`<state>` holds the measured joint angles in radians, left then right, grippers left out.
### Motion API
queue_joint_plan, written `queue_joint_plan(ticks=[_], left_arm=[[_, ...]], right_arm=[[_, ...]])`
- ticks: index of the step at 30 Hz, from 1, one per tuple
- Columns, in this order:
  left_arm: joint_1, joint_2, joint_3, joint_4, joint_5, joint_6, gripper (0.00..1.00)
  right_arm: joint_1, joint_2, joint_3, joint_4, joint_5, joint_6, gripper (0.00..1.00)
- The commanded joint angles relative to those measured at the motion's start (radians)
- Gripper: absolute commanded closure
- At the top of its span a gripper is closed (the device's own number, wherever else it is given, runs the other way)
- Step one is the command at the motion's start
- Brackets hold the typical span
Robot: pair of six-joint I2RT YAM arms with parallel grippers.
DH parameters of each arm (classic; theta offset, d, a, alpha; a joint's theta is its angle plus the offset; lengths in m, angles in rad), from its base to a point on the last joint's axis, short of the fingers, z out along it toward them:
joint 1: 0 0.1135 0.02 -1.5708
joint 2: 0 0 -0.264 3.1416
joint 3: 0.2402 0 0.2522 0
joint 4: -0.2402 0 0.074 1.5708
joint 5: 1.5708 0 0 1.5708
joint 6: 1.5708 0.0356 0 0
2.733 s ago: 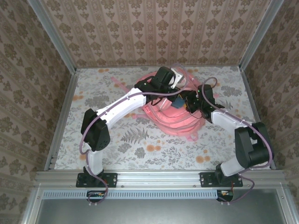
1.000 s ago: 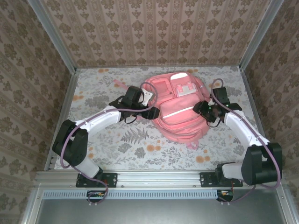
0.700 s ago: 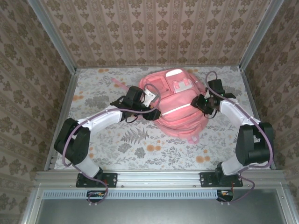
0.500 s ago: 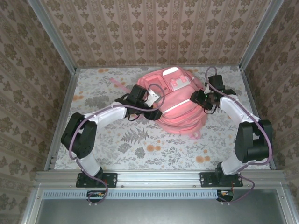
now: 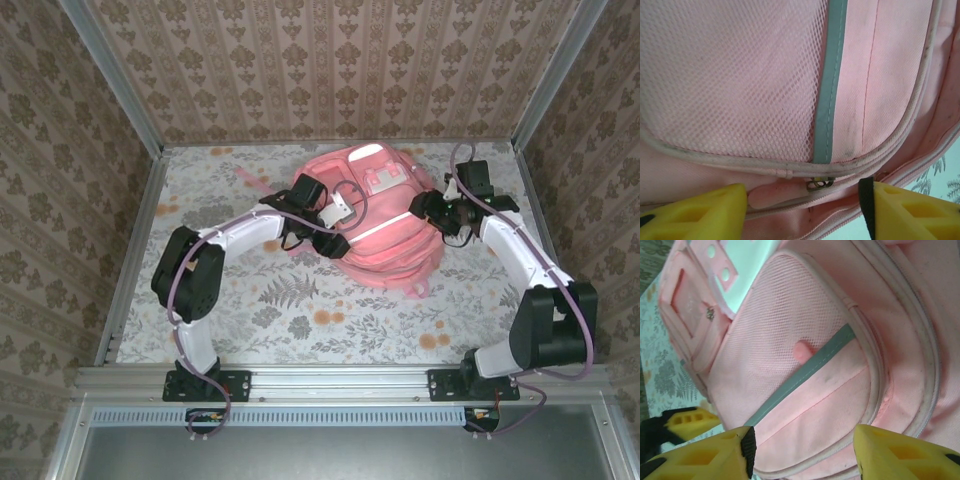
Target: Pack the student bag
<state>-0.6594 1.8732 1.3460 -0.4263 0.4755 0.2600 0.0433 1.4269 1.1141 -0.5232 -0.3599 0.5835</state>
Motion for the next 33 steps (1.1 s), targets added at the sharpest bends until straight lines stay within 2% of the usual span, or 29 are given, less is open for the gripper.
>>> queue_joint_plan(ticks=[1, 4, 10, 17, 21, 24, 29, 33], left_arm=[[0.001, 0.022, 0.049, -0.063, 0.026, 0.068, 0.34], [0.000, 0.046, 0.074, -0.086, 0.022, 0.079, 0.35], [0.000, 0.060, 0.072, -0.065, 0.006, 0.091, 0.47], [-0.009, 0.072, 0.074, -0.065, -0.004, 0.139, 0.48], [-0.016, 0.080, 0.072, -0.049, -0.071, 0.153, 0.68], [-0.015, 0.062, 0.054, -0.017, -0.093, 0.156, 0.79], [-0.016, 0.025, 0.031, 0.007, -0.074, 0.168, 0.88], [-0.014, 0.011, 0.022, -0.017, -0.018, 0.172, 0.91]], right_arm=[[-0.003, -0.063, -0.034, -0.045, -0.050, 0.026, 0.44], [-0.003, -0.094, -0.062, -0.050, -0.073, 0.046, 0.43], [0.004, -0.150, -0.125, -0.041, -0.111, 0.078, 0.43], [0.040, -0.182, -0.185, -0.041, -0.118, 0.098, 0.43], [0.072, -0.187, -0.225, -0.020, -0.125, 0.126, 0.43], [0.088, -0.189, -0.243, 0.016, -0.123, 0.143, 0.43], [0.115, -0.173, -0.246, 0.037, -0.106, 0.158, 0.44], [0.134, -0.156, -0.243, 0.061, -0.101, 0.177, 0.44]])
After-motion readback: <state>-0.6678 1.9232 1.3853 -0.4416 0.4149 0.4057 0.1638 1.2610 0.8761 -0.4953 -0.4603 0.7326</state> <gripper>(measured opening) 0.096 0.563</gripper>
